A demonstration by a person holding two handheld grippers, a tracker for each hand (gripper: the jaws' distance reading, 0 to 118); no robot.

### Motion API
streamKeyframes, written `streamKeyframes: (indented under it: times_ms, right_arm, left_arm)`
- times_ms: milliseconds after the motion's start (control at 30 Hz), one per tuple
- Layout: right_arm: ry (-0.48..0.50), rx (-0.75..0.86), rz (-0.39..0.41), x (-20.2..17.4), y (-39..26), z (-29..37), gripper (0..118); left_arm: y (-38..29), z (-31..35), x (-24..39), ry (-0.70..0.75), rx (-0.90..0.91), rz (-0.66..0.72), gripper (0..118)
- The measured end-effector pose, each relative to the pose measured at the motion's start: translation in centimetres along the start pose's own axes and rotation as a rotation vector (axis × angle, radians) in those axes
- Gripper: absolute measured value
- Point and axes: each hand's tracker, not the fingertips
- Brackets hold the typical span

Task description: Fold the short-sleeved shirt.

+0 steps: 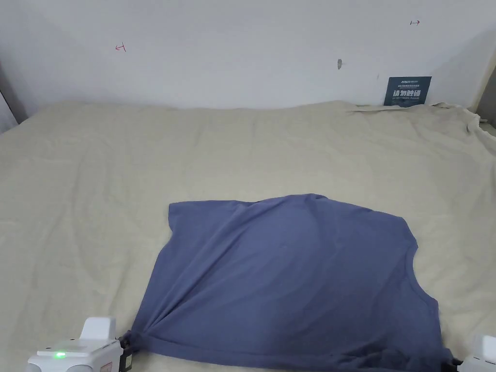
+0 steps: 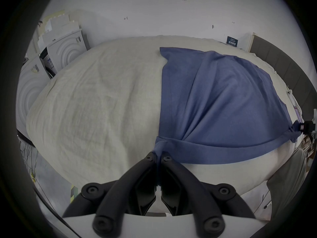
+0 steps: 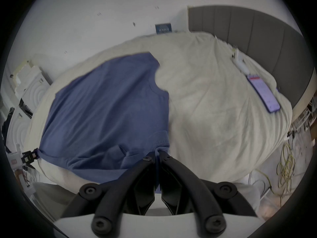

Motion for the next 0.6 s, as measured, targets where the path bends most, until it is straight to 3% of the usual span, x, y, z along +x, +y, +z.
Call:
streamKeyframes:
  times_ms: [100,200,233,333,367,433,600]
  right_arm:
    - [-0.001,-0.004,-0.001,0.5,-0.5,-1.0,2]
    - [-0.007,-0.018,0.005,0.8,-0.1,-0.8,7]
    - [-0.002,-0.006,0.006,0.9,0.0,-0.4,20]
    - [0.017,0.040,0.013,0.4,0.2,1.4,80]
    - [0.025,0.065,0.013,0.5,0.6,2.1,89]
    - [0.035,0.130,0.038,0.3,1.6,3.7,92]
    - [0.062,0.285,0.081,-0.8,3.5,8.3,92]
  left_arm:
    - [0.1,0.2,0.3,0.010,0.000,0.010,6]
    - [0.2,0.6,0.3,0.018,-0.010,0.009,28]
    - [0.2,0.8,0.3,0.025,-0.012,0.005,47]
    - [0.3,1.9,0.2,0.033,0.010,0.001,95]
    - [0.6,2.3,0.2,0.034,0.022,0.004,105]
    - [1.1,3.7,0.2,0.024,0.078,0.014,111]
    - [3.0,6.7,0.1,-0.002,0.194,0.043,111]
